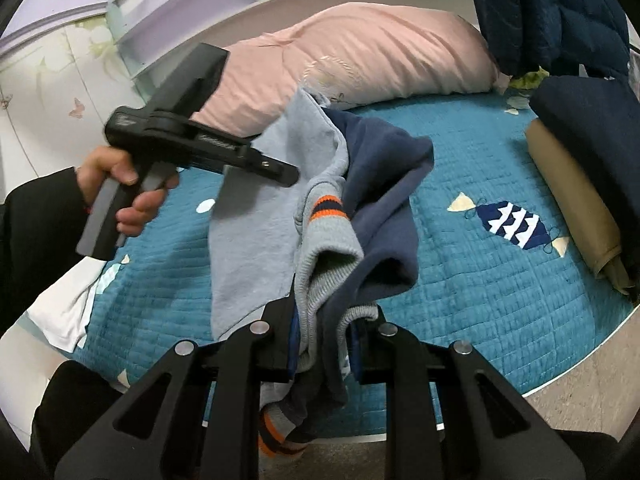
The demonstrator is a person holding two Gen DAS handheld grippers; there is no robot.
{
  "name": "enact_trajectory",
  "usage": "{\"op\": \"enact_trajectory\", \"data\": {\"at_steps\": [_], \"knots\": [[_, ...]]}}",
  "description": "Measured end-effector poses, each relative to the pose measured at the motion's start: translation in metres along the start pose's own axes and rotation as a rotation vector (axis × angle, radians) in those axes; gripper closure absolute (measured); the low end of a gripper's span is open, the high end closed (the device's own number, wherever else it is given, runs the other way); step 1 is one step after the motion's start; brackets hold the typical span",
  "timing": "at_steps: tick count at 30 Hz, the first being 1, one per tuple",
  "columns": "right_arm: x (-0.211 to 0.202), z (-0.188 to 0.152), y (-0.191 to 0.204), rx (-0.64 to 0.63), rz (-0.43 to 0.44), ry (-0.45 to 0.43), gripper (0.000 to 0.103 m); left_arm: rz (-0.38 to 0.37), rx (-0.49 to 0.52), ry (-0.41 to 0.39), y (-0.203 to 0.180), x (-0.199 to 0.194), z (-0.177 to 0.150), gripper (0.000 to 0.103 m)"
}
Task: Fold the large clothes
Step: 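Lift the folded grey sweatshirt off the quilt with both grippers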
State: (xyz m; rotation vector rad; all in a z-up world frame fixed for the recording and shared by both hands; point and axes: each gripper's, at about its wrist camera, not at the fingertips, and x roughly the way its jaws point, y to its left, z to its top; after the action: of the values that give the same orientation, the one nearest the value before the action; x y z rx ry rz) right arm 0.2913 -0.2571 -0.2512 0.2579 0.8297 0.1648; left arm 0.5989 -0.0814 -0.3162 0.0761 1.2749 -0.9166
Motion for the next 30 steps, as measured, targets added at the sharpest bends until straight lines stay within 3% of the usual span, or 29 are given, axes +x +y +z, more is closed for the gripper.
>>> {"op": "enact_trajectory", "data": {"at_steps": [5, 10, 13, 16, 17, 20, 22, 25, 30], "knots": [[0.005, -0.014, -0.041, 0.146, 0.003, 0.08, 0.086, 0.015, 0.099, 0.075, -0.031, 0.038, 0.027, 0.075], [0.016, -0.033, -0.074, 0.304, 0.039, 0.15, 0.086, 0.042, 0.211, 0.173, -0.05, 0.086, 0.057, 0.062], [0.02, -0.036, -0.079, 0.329, 0.049, 0.166, 0.086, 0.021, 0.226, 0.248, -0.046, 0.109, 0.07, 0.05], [0.023, -0.036, -0.084, 0.346, 0.063, 0.177, 0.086, 0.03, 0.211, 0.287, -0.035, 0.12, 0.075, 0.028], [0.024, -0.035, -0.085, 0.355, 0.067, 0.182, 0.086, 0.021, 0.191, 0.299, -0.031, 0.124, 0.076, 0.025], [0.028, -0.036, -0.092, 0.384, 0.081, 0.196, 0.086, -0.021, 0.133, 0.355, -0.023, 0.137, 0.076, 0.025], [0.031, -0.034, -0.092, 0.401, 0.089, 0.205, 0.086, -0.013, 0.158, 0.363, -0.028, 0.141, 0.073, 0.025], [0.034, -0.032, -0.094, 0.424, 0.101, 0.21, 0.086, -0.013, 0.213, 0.376, -0.037, 0.142, 0.069, 0.048], [0.032, -0.028, -0.098, 0.44, 0.128, 0.194, 0.086, -0.007, 0.264, 0.337, -0.047, 0.128, 0.062, 0.066]]}}
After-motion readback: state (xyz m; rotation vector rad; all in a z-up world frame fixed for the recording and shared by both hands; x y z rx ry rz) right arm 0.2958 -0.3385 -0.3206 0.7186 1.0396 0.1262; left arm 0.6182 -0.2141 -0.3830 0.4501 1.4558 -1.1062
